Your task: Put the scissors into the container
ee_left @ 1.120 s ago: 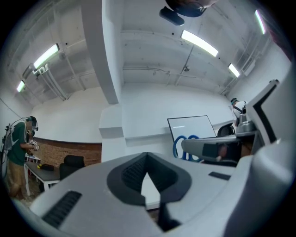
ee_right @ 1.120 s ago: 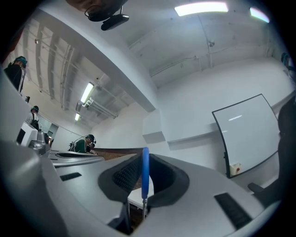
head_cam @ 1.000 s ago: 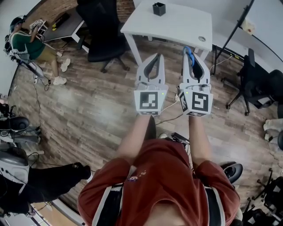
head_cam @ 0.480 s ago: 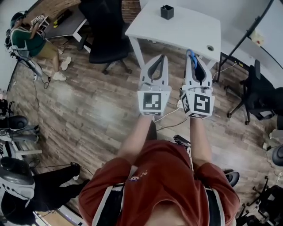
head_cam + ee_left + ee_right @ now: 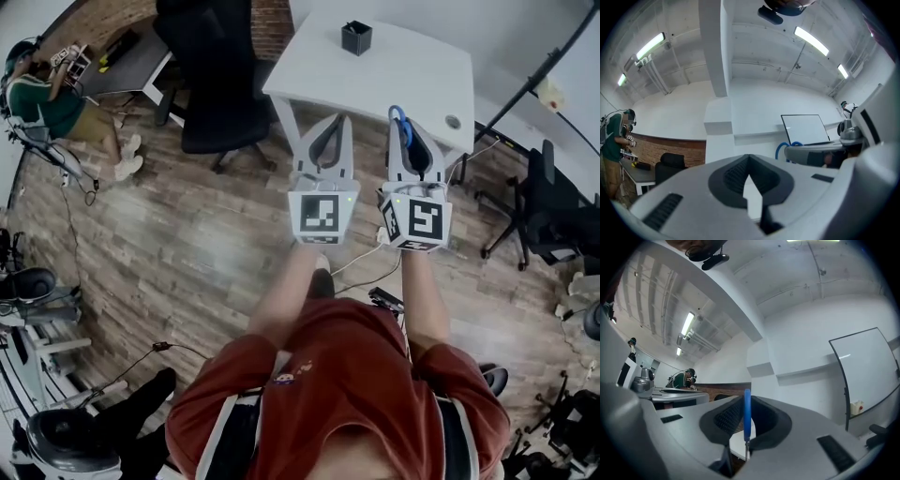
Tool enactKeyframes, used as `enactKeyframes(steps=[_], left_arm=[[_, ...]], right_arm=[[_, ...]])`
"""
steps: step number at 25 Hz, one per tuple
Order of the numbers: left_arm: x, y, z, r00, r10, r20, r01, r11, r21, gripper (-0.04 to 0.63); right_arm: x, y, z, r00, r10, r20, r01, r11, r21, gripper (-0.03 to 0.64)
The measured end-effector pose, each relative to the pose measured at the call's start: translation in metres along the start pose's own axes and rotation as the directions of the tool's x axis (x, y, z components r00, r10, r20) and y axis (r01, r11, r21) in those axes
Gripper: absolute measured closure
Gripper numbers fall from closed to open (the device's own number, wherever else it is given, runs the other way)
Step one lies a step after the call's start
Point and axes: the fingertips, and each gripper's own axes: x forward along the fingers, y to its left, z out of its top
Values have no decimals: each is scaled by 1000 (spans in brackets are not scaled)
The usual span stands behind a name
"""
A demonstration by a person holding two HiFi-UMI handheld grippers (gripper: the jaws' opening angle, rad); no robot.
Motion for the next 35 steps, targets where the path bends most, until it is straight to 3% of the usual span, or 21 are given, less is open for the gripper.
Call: enactKeyframes(steps=[10,19,24,35], left_arm=[[54,73,-23,1000,-31,5,31,1000,1,583],[70,121,-31,999,-47,13,47,999,-12,583],[76,131,-29,999,-30,32,31,998,-53,583],[106,131,-45,998,-61,21,61,998,8,583]], right_arm=[[88,27,-17,1000,-1,-19,0,999,-53,561],[132,47,-16,999,-33,-5,32,995,-95,561],[141,52,-18,999,-38,-3,37,994,-100,561],[167,36,-33,999,-48,17,49,996,-72,561]])
